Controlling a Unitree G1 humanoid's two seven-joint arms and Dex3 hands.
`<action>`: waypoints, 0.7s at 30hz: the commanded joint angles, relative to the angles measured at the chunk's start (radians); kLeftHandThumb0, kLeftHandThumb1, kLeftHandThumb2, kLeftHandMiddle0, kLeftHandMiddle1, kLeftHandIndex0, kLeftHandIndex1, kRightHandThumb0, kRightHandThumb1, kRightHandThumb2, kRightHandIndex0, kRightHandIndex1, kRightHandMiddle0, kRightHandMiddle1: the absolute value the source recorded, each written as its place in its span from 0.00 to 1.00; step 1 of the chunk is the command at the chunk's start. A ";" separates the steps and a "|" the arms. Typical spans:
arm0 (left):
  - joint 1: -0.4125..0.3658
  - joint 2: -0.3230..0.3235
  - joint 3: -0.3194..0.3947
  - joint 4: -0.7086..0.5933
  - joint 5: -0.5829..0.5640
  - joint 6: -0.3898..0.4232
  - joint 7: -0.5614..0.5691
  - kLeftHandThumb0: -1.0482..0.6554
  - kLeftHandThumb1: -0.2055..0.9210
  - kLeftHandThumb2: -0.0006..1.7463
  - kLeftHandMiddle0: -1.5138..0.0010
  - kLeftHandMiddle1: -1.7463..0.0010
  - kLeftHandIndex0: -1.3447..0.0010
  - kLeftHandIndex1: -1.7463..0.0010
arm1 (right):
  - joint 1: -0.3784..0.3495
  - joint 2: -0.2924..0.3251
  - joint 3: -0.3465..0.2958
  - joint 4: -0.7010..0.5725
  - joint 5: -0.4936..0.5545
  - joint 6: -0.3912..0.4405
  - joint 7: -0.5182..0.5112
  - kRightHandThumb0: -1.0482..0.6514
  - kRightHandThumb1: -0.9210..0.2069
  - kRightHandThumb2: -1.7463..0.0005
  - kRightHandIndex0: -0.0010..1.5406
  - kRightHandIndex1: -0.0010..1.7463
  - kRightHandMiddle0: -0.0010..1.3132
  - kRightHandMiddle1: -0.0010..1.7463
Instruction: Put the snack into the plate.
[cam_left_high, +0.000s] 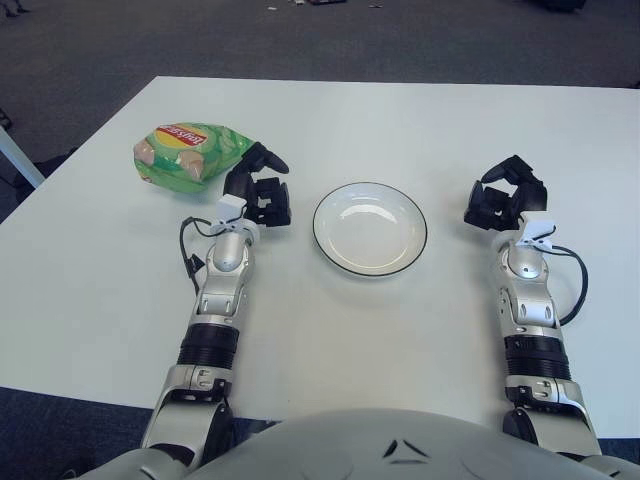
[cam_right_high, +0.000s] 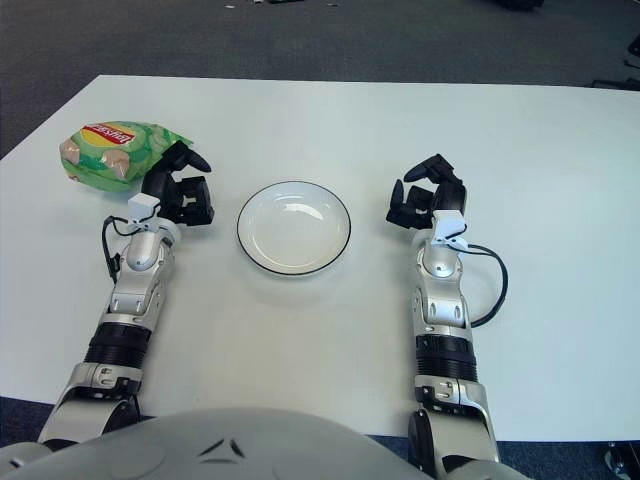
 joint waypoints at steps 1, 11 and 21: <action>0.177 -0.046 -0.015 0.088 0.011 0.022 0.017 0.30 0.37 0.83 0.08 0.00 0.47 0.00 | 0.133 0.067 0.009 0.055 0.006 0.016 0.000 0.31 0.63 0.17 0.86 1.00 0.54 1.00; 0.180 -0.048 -0.016 0.075 0.030 0.037 0.032 0.30 0.37 0.83 0.08 0.00 0.47 0.00 | 0.134 0.065 0.011 0.055 0.005 0.010 0.003 0.31 0.63 0.17 0.86 1.00 0.54 1.00; 0.180 -0.042 -0.014 0.082 0.026 0.025 0.028 0.31 0.38 0.83 0.08 0.00 0.48 0.00 | 0.134 0.068 0.011 0.049 0.004 0.023 -0.003 0.31 0.63 0.17 0.85 1.00 0.53 1.00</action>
